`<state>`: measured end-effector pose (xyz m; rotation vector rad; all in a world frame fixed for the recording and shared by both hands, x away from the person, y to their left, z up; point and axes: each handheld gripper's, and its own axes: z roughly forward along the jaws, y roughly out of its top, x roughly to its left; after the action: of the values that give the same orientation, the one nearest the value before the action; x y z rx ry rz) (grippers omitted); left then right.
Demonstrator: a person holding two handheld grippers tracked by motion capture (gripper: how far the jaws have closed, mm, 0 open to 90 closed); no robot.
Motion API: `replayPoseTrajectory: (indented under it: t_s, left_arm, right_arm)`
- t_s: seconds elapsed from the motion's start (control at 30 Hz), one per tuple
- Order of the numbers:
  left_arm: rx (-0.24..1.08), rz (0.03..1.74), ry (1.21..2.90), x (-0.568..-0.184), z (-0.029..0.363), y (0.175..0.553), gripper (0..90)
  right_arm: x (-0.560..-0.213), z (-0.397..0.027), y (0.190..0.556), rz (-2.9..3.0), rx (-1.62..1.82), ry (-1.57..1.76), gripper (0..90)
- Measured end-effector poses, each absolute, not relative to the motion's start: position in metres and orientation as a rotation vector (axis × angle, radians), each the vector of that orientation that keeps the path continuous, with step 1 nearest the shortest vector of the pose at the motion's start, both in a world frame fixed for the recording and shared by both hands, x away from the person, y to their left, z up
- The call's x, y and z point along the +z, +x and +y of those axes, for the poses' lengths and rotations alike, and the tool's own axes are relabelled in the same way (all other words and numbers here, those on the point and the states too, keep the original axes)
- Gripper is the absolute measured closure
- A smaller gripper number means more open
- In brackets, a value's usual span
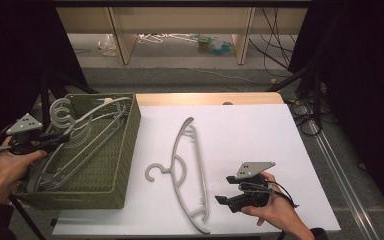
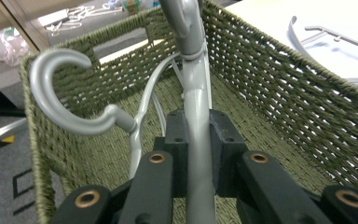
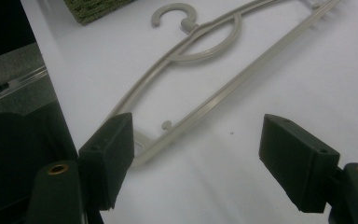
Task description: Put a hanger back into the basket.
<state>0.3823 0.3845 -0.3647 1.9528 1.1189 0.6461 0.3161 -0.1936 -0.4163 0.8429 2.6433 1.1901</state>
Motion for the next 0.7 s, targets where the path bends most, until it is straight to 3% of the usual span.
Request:
replayPoseTrajectory:
  t_s: [0.4, 0.47, 0.53, 0.7]
  left_arm:
    - [0.591, 1.140, 2.079, -0.380, 0.383, 0.393, 78.6]
    - [0.578, 1.180, 1.999, -0.385, 0.379, 0.395, 78.5]
    - [0.579, 1.173, 2.058, -0.385, 0.383, 0.397, 77.9]
    - [0.567, 1.265, 1.998, -0.393, 0.379, 0.402, 77.2]
  right_arm:
    - [-0.417, -0.193, 0.317, 2.650, 1.187, 0.843, 27.5]
    - [-0.416, -0.193, 0.316, 2.652, 1.187, 0.848, 27.5]
    - [-0.417, -0.193, 0.317, 2.656, 1.185, 0.842, 27.5]
    - [-0.417, -0.193, 0.316, 2.658, 1.186, 0.845, 27.5]
